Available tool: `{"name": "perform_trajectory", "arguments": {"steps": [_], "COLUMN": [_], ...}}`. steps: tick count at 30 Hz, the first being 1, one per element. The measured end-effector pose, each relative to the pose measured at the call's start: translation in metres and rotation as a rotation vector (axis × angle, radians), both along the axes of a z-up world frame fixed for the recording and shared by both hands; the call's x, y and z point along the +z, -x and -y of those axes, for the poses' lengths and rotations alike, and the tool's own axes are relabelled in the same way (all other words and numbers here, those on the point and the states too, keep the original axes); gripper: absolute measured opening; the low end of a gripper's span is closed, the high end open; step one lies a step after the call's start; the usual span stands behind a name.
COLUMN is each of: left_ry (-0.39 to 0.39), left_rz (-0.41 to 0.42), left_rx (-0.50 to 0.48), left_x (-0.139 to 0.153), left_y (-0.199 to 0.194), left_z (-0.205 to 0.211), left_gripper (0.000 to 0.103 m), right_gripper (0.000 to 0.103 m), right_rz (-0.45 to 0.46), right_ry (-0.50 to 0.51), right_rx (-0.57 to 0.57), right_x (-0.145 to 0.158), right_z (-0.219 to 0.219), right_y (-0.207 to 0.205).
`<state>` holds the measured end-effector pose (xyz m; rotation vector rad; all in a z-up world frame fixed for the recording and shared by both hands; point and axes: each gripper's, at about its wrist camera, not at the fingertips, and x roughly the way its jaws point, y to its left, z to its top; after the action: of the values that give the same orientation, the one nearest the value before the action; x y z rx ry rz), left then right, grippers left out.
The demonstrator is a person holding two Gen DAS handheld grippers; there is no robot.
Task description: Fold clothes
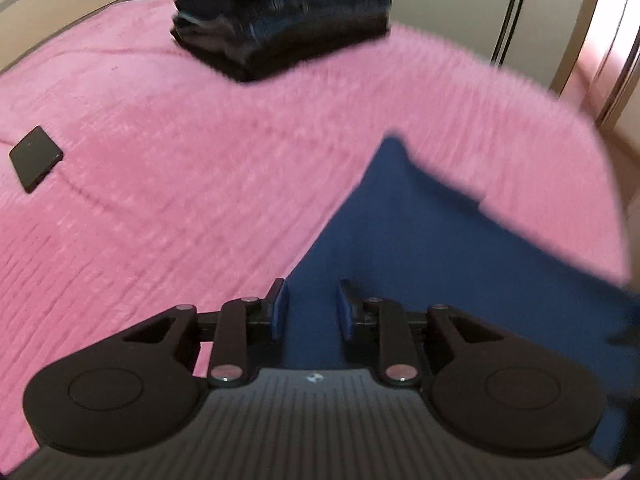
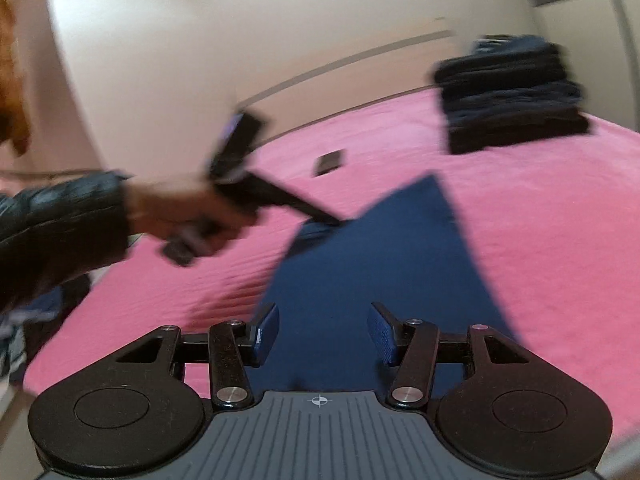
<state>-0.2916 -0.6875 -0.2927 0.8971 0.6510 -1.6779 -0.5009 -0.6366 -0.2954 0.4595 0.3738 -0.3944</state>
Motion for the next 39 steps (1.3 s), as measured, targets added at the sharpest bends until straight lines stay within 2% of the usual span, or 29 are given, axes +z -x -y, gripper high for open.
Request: {"name": "perform_trajectory", "arguments": {"steps": [2,3,7,9,13,17,19,20,21,22,23,26,30,32,33,35,37,38,39], "left_ry": [0.019,0.012,0.001,0.022,0.080,0.104,0.102,0.109,0.117,0.127,0.136,0.163,0.229,0.249,0.257,0.278,0.304,0.323,0.342], "left_rz": [-0.014,-0.023,-0.066,-0.085,-0.108,-0.141,-0.113,-0.068,-0.032,-0.009,0.005,0.026,0.158,0.233,0.277,0.354,0.423,0.456,0.490], "left_rx": [0.020,0.029,0.055,0.080,0.104,0.072,0.061,0.063,0.058,0.051,0.048,0.043,-0.022,-0.064,-0.088,-0.130,-0.185,-0.220,-0.255], "left_x": [-0.005,-0.004,0.001,0.009,0.029,0.035,0.025,0.017,0.012,0.010,0.011,0.027,0.040,0.039,0.036,0.028,0.018,0.012,0.007], "left_y": [-0.001,-0.005,-0.023,-0.032,-0.044,-0.036,-0.022,-0.014,-0.008,-0.005,-0.004,-0.007,-0.009,-0.006,-0.004,0.000,0.005,0.008,0.011], "left_z": [0.005,0.008,0.010,0.003,-0.027,-0.061,-0.070,-0.071,-0.072,-0.072,-0.073,-0.082,-0.114,-0.132,-0.140,-0.156,-0.170,-0.175,-0.180], "left_gripper": [0.024,0.028,0.033,0.032,0.027,0.027,0.028,0.028,0.028,0.029,0.029,0.029,0.033,0.036,0.038,0.041,0.047,0.054,0.063], "right_gripper": [0.053,0.053,0.052,0.052,0.052,0.053,0.053,0.054,0.064,0.082,0.088,0.089,0.088,0.078,0.066,0.059,0.046,0.043,0.032], "right_rz": [-0.011,-0.024,-0.199,-0.231,-0.258,-0.264,-0.269,-0.270,-0.269,-0.263,-0.258,-0.277,-0.371,-0.443,-0.482,-0.558,-0.627,-0.652,-0.676], "right_ry": [0.041,0.060,0.011,0.071,0.066,0.055,0.037,0.027,0.033,0.054,0.087,0.177,0.241,0.236,0.255,0.299,0.396,0.438,0.474], "right_rx": [0.049,0.067,0.113,0.133,0.132,0.121,0.105,0.096,0.087,0.080,0.079,0.104,0.159,0.171,0.170,0.165,0.190,0.213,0.235], "right_x": [0.001,-0.001,-0.039,-0.046,-0.051,-0.047,-0.039,-0.032,-0.026,-0.019,-0.013,-0.001,-0.011,-0.025,-0.032,-0.045,-0.049,-0.051,-0.052], "right_z": [-0.006,-0.009,-0.017,-0.017,-0.014,-0.013,-0.012,-0.013,-0.016,-0.019,-0.024,-0.041,-0.060,-0.065,-0.065,-0.065,-0.069,-0.071,-0.073], "right_y": [-0.021,-0.029,-0.043,-0.026,-0.001,0.004,0.003,0.003,0.002,0.001,-0.001,-0.018,-0.064,-0.088,-0.094,-0.105,-0.108,-0.106,-0.104]}}
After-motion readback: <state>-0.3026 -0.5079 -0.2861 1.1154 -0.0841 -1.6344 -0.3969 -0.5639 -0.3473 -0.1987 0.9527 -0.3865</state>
